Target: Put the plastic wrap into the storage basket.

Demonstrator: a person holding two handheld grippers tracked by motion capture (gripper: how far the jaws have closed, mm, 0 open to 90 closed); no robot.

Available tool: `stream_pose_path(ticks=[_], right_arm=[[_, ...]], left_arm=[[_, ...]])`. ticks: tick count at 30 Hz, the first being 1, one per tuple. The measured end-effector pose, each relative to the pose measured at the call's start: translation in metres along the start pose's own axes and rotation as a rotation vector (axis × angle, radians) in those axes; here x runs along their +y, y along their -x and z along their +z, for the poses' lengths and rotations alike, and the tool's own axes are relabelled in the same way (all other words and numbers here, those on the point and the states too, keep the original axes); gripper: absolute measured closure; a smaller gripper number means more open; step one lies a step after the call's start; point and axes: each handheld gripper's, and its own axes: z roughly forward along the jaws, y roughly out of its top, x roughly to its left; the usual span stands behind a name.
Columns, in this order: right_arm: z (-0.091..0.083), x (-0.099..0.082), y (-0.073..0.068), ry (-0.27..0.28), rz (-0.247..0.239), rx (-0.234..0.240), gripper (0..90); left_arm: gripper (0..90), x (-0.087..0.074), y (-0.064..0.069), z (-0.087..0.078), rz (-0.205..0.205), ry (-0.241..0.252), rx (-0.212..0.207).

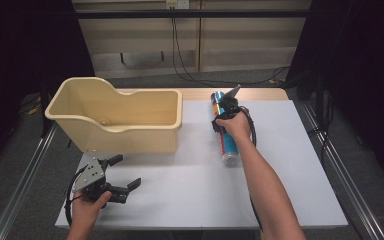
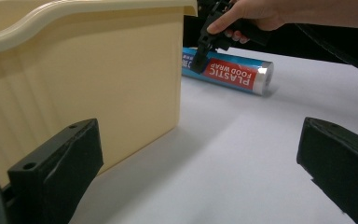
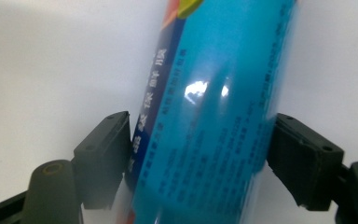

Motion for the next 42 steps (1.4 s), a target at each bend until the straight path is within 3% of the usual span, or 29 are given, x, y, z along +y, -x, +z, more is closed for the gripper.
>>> stream_pose_path(ticks=[4, 10, 11, 14, 20, 25, 29, 36, 39, 42], right_arm=[[0.01, 0.001, -0.005, -0.038, -0.016, 0.009, 25.0], [0.007, 0.004, -0.004, -0.082, -0.009, -0.008, 27.6], [0.005, 0.004, -0.003, -0.099, -0.034, -0.03, 29.7], [-0.001, 0.002, 0.002, -0.115, -0.067, -0.033, 30.9], [-0.028, 0.0, 0.011, -0.086, -0.092, -0.015, 31.7], [-0.043, -0.001, 0.014, -0.123, -0.133, -0.029, 31.8], [-0.037, -0.007, 0.016, -0.13, -0.153, -0.036, 31.7], [-0.008, -0.021, 0.021, -0.134, -0.168, -0.044, 31.4], [-0.008, -0.021, 0.02, -0.111, -0.175, -0.053, 30.6], [-0.011, -0.017, 0.018, -0.053, -0.157, -0.062, 27.5]], left_arm=[[0.1, 0.0, -0.001, 0.0, 0.003, -0.003, 0.002], [0.1, 0.0, -0.001, -0.001, 0.007, -0.002, 0.007], [0.1, 0.0, -0.001, -0.002, 0.007, 0.0, 0.008], [0.1, 0.0, -0.001, -0.003, 0.01, -0.002, 0.009], [0.1, 0.002, 0.002, -0.002, 0.01, 0.004, 0.007], [0.1, 0.003, 0.002, -0.001, 0.008, 0.014, 0.004], [0.1, 0.003, 0.002, -0.001, 0.015, 0.009, 0.004], [0.1, 0.002, 0.002, -0.001, 0.012, 0.006, 0.001], [0.1, 0.002, 0.002, 0.0, 0.016, 0.001, -0.001], [0.1, 0.002, 0.003, 0.002, 0.014, -0.001, -0.006]])
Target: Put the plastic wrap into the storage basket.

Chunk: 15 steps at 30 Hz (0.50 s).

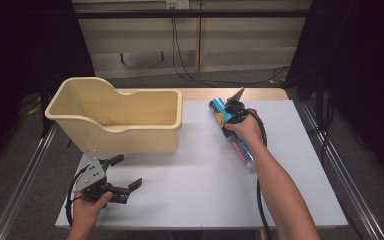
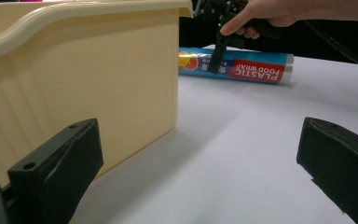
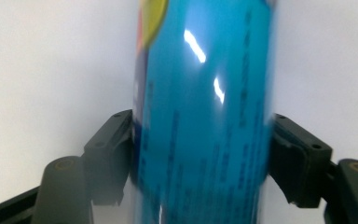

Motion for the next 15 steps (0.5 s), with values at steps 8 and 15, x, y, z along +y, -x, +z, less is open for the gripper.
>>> stream_pose_path(ticks=[8, 15], right_arm=[[0.01, 0.011, -0.003, -0.044, 0.028, -0.027, 32.2], [0.006, 0.01, 0.003, -0.109, 0.02, 0.038, 32.7]], left_arm=[[0.1, 0.0, -0.001, 0.0, 0.003, -0.003, -0.002], [0.1, 0.0, -0.001, -0.003, 0.009, -0.002, 0.003]])
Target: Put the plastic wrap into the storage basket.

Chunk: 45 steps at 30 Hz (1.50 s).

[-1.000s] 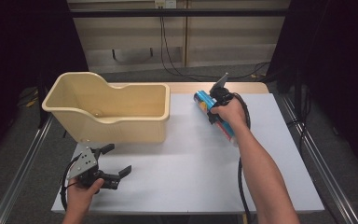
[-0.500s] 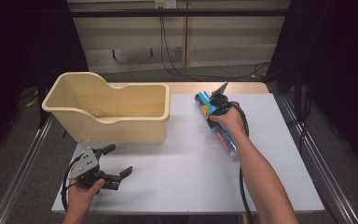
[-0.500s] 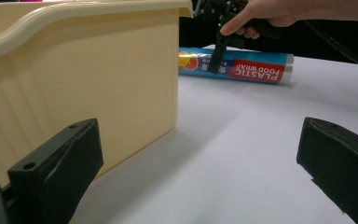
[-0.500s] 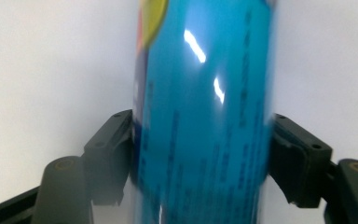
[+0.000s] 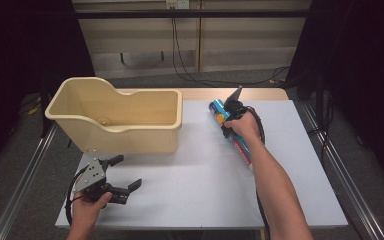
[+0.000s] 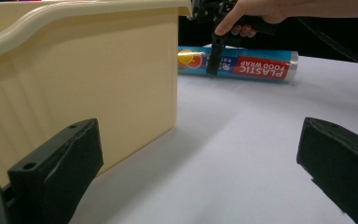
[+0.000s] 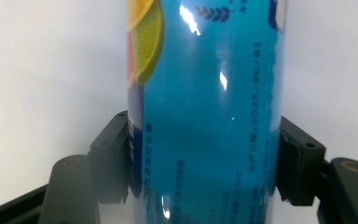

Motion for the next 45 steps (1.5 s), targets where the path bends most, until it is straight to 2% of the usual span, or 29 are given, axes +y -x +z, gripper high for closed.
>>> stream_pose_path(ticks=[5, 10, 13, 23, 27, 29, 36, 45], right_arm=[[-0.016, -0.003, 0.0, 0.019, -0.042, -0.003, 32.6], [-0.041, -0.001, -0.004, 0.055, -0.101, 0.001, 32.6], [-0.055, 0.001, -0.008, 0.055, -0.13, -0.007, 32.6], [-0.082, 0.007, -0.017, 0.078, -0.21, 0.0, 32.6], [-0.092, 0.008, -0.022, 0.091, -0.225, 0.001, 32.6], [-0.099, 0.009, -0.023, 0.104, -0.257, 0.002, 32.6], [-0.125, 0.012, -0.026, 0.133, -0.275, -0.007, 32.6], [-0.149, 0.016, -0.03, 0.172, -0.309, -0.003, 32.6]], left_arm=[[0.1, 0.001, 0.002, 0.0, 0.001, 0.0, 0.0], [0.1, 0.002, 0.003, 0.002, -0.006, 0.009, -0.007], [0.1, 0.003, 0.003, 0.002, -0.005, 0.009, -0.008], [0.1, 0.002, 0.003, 0.002, -0.003, 0.009, -0.013], [0.1, 0.003, 0.003, 0.0, -0.004, 0.014, -0.005], [0.1, 0.003, 0.003, 0.0, -0.009, 0.017, -0.005], [0.1, 0.003, 0.005, 0.001, -0.011, 0.017, -0.014], [0.1, 0.003, 0.004, 0.001, -0.01, 0.023, -0.011]])
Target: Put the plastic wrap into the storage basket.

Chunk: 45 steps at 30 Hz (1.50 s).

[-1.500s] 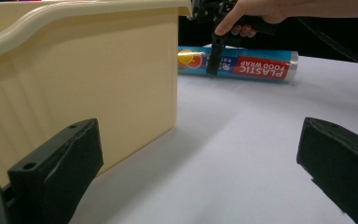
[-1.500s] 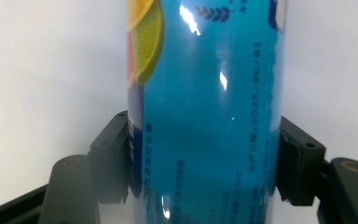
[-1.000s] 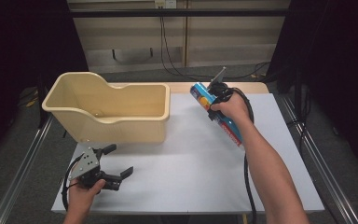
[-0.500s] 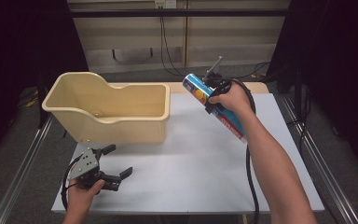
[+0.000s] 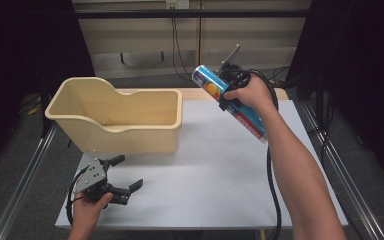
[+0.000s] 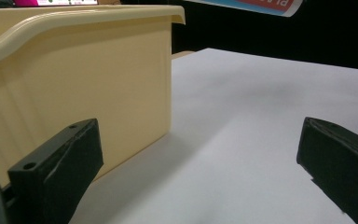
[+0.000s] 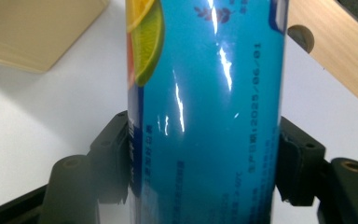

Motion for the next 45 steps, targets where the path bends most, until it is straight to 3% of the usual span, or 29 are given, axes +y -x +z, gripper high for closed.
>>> stream_pose_path(ticks=[9, 18, 45], right_arm=[[-0.016, 0.013, -0.01, 0.006, -0.027, -0.008, 32.6], [-0.024, 0.024, -0.019, 0.03, -0.068, 0.016, 32.6], [-0.021, 0.059, -0.059, 0.054, -0.228, 0.063, 32.6]], left_arm=[[0.1, 0.0, 0.001, 0.001, 0.001, -0.003, -0.008], [0.1, 0.001, 0.003, 0.002, 0.009, -0.007, -0.016], [0.1, 0.001, 0.004, 0.003, 0.016, -0.014, -0.027]])
